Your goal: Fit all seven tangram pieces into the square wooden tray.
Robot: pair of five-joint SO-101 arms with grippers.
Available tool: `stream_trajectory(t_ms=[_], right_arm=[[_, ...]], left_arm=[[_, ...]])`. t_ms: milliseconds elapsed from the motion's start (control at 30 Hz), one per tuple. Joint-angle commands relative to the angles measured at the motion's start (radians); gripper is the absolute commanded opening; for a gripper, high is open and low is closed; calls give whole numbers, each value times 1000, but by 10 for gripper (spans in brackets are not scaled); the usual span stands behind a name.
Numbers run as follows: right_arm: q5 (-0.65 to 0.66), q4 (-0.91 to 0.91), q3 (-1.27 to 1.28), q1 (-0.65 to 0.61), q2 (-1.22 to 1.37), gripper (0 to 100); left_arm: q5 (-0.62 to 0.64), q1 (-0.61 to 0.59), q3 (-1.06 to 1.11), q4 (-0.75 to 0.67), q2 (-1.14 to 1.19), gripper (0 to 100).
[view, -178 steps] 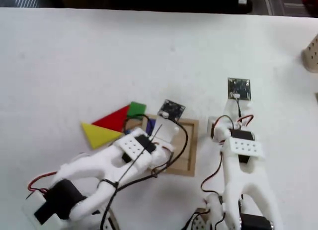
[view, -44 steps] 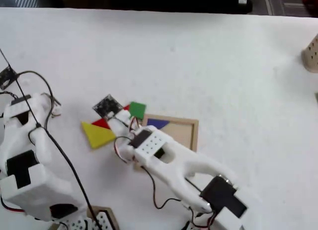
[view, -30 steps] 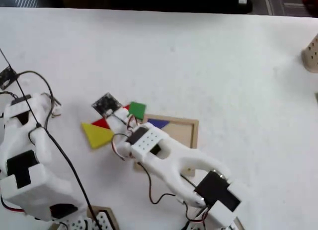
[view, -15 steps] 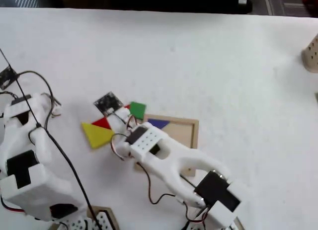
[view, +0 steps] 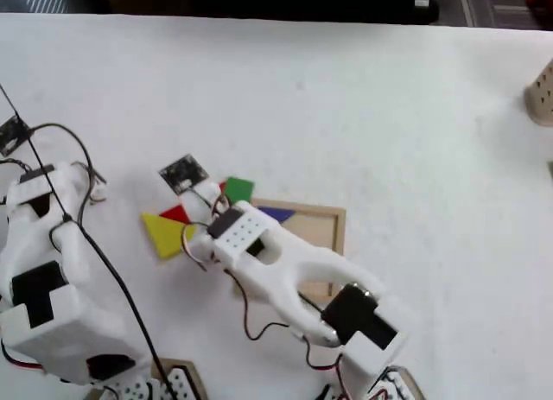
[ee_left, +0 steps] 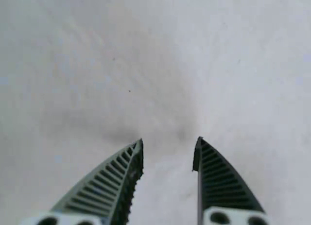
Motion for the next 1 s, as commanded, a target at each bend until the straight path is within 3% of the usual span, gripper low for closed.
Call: stream_trajectory(t_ms=[0,167,367,567,767,967], right_arm=[[-14,27,-38,16,-7,233],[-14,42,-41,25,-7,231],[-12,38,-44,33,-2,131],[-12,44,-54,33,2,202],[-11,62,-55,33,-7,71],[37,143,-78,61,-68,73]], left_arm=[[8,8,-54,5,-10,187],[8,8,-54,5,-8,187],[8,8,-55,5,-8,187],[8,8,-55,5,-8,187],[8,8,-55,5,-8,187],[8,8,-55,5,-8,187]])
